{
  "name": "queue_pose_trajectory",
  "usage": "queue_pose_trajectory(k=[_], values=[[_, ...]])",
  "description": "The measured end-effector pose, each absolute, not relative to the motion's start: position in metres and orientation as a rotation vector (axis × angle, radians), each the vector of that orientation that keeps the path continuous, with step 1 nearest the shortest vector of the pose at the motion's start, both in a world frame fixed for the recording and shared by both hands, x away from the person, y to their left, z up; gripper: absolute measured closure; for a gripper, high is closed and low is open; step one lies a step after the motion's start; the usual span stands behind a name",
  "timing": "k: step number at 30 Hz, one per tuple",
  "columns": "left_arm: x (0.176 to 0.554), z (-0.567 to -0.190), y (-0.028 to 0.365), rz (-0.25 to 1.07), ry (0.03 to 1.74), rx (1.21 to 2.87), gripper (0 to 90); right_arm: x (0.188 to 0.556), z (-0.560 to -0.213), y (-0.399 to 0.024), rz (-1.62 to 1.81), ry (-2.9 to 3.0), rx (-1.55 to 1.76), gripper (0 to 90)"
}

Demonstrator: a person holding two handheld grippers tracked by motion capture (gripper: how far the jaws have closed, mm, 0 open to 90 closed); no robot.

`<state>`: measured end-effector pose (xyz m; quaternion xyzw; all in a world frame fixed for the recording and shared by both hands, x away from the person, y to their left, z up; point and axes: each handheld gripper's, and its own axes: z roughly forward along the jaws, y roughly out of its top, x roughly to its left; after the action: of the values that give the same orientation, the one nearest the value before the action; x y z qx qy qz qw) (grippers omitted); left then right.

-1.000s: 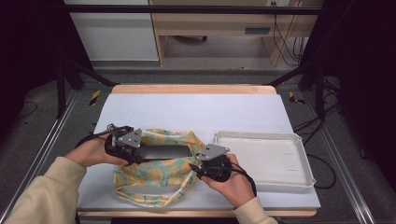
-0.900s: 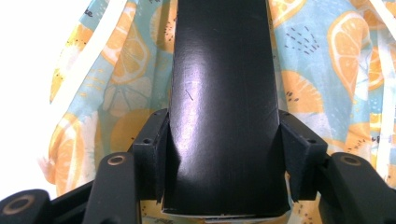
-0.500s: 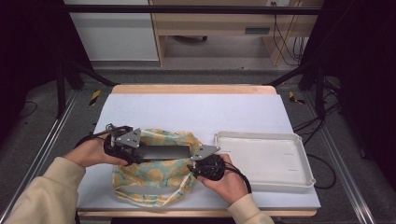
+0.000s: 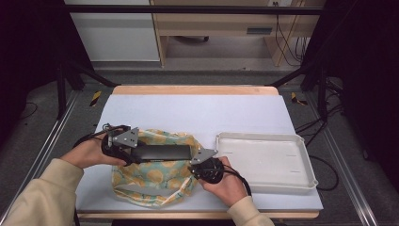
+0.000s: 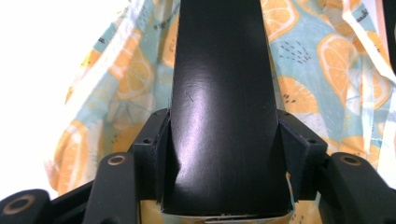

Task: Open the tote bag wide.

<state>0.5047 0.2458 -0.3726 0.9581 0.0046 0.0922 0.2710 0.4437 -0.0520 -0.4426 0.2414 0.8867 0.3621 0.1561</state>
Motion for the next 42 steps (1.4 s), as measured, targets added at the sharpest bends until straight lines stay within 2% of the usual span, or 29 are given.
queue_pose_trajectory(k=[3,11,18,23,32,37,42], values=[[0.504,-0.371,0.244,0.256,0.009,2.58,43.0,0.444,-0.444,-0.05,1.031,2.551,0.683,84.5],[0.503,-0.361,0.243,0.262,0.008,2.543,42.9,0.443,-0.448,-0.049,1.017,2.571,0.682,86.7],[0.503,-0.36,0.249,0.262,0.022,2.534,42.9,0.442,-0.447,-0.051,1.028,2.567,0.686,85.1],[0.503,-0.367,0.251,0.272,0.035,2.564,42.9,0.44,-0.443,-0.052,1.068,2.549,0.686,79.2],[0.507,-0.383,0.252,0.252,0.048,2.567,42.9,0.441,-0.424,-0.063,1.117,2.474,0.704,58.6],[0.506,-0.392,0.248,0.245,0.03,2.587,42.9,0.447,-0.414,-0.064,1.11,2.463,0.694,53.3],[0.509,-0.407,0.243,0.208,0.038,2.598,42.8,0.445,-0.413,-0.064,1.107,2.454,0.693,53.2]])
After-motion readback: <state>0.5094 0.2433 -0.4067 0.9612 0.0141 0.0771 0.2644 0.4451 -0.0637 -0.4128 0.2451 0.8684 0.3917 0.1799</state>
